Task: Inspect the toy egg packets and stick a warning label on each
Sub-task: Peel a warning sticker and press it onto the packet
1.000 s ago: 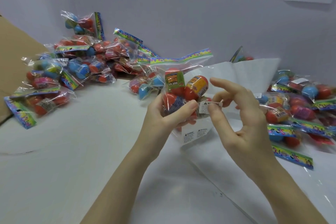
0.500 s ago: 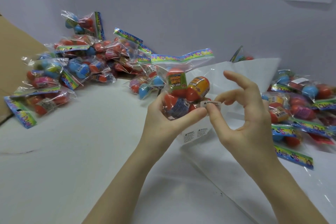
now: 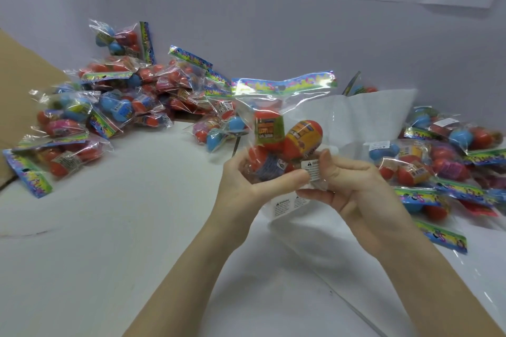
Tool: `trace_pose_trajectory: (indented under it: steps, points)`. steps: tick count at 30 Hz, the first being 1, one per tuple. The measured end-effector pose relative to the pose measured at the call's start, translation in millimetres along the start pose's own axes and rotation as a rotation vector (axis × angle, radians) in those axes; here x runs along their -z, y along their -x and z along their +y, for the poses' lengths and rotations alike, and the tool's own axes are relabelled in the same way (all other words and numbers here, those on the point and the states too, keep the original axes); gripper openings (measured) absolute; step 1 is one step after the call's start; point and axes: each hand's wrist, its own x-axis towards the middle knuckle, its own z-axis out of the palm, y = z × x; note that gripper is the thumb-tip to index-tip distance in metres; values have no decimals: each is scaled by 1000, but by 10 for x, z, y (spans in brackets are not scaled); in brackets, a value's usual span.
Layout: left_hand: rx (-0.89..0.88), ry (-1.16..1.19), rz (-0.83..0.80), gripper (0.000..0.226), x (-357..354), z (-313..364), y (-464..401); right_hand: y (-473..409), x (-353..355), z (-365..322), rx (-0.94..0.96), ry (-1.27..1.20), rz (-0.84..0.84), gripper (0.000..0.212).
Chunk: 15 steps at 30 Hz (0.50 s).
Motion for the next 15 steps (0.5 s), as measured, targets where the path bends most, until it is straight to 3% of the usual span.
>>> trace_pose_trajectory:
  steps: [4,8,12,15]
  points:
    - [40,12,38,34,24,-22,-4,-11,-3,2,18,42,13,42]
    - [-16,-26,70,32,36,-33,-18,7,-47,-4,116,186,56,29]
    - [-131,-181,89,18,33,-32,-25,21,50,-104,15,232,41,29]
    - [-155,-104,127,57,67,-48,-33,-17,164,-177,62,-11,217,26]
